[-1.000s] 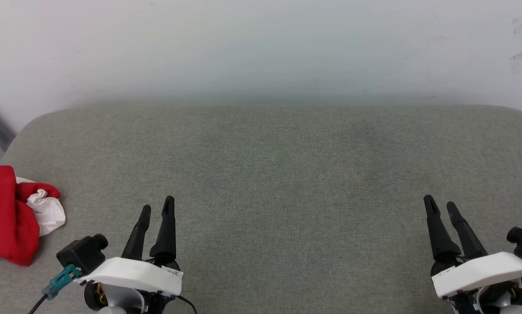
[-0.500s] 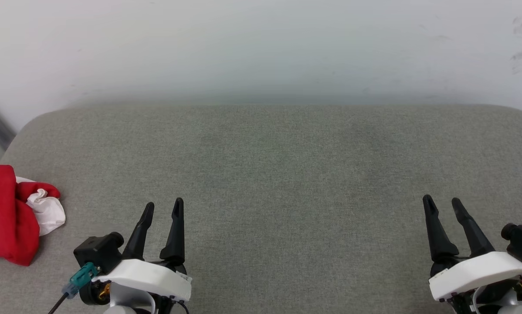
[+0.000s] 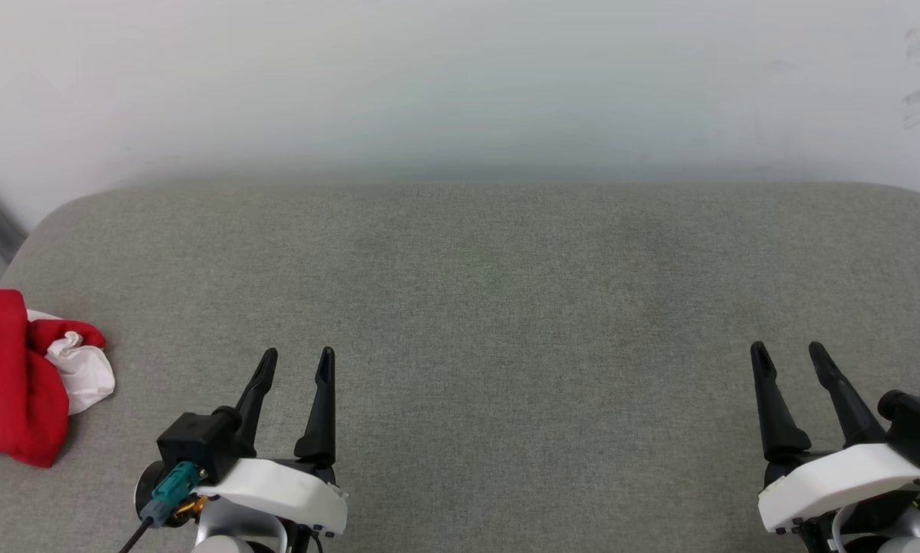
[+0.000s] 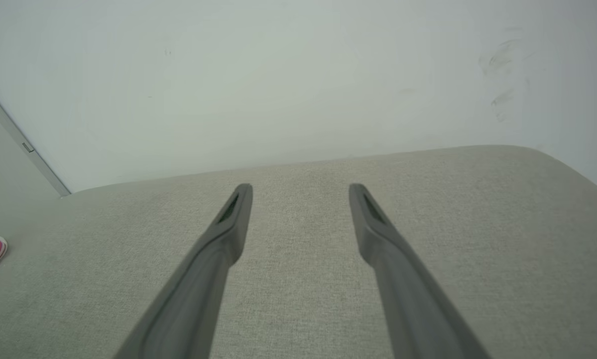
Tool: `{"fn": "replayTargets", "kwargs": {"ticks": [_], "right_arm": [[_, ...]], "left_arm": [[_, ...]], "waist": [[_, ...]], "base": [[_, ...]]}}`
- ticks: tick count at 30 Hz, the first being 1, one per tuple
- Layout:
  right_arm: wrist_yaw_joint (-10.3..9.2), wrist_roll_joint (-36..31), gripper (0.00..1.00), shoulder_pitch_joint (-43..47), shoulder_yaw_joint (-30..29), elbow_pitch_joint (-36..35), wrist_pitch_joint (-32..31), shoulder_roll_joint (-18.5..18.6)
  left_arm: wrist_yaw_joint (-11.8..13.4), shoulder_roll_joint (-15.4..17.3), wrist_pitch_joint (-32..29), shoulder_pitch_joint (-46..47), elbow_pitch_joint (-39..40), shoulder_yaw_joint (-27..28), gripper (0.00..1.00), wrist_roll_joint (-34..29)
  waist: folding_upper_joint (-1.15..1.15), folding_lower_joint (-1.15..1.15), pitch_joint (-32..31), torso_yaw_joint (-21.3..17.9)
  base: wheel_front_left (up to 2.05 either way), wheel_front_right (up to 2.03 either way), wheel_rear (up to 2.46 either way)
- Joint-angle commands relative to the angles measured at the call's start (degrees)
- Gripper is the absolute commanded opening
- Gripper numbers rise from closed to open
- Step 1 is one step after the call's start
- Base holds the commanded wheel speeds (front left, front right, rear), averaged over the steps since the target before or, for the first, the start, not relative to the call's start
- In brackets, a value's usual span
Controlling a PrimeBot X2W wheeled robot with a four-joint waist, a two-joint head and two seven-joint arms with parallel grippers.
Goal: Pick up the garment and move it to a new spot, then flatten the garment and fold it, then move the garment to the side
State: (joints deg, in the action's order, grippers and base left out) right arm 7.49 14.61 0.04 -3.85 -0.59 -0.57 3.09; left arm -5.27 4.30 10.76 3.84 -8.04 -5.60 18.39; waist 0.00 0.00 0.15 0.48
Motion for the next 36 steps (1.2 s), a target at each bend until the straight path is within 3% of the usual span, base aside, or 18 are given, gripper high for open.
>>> {"fn": "replayTargets", "kwargs": {"ticks": [1, 36], "right_arm": [[0.0, -1.87, 1.0, 0.42, -0.25, -0.98, -0.08, -0.2], [-0.01, -13.77, 1.0, 0.88, -0.94, -2.5, 1.31, -0.28]], "left_arm": [[0.34, 0.26, 0.55, 0.96, 0.57, -0.37, 1.0, -1.77], [1.96, -0.37, 4.32, 1.29, -1.5, -0.87, 1.0, -14.09]], "waist": [[0.0, 0.0, 0.02, -0.01], [0.0, 0.0, 0.67, -0.04]], "base": [[0.0, 0.0, 0.0], [0.0, 0.0, 0.0]]}}
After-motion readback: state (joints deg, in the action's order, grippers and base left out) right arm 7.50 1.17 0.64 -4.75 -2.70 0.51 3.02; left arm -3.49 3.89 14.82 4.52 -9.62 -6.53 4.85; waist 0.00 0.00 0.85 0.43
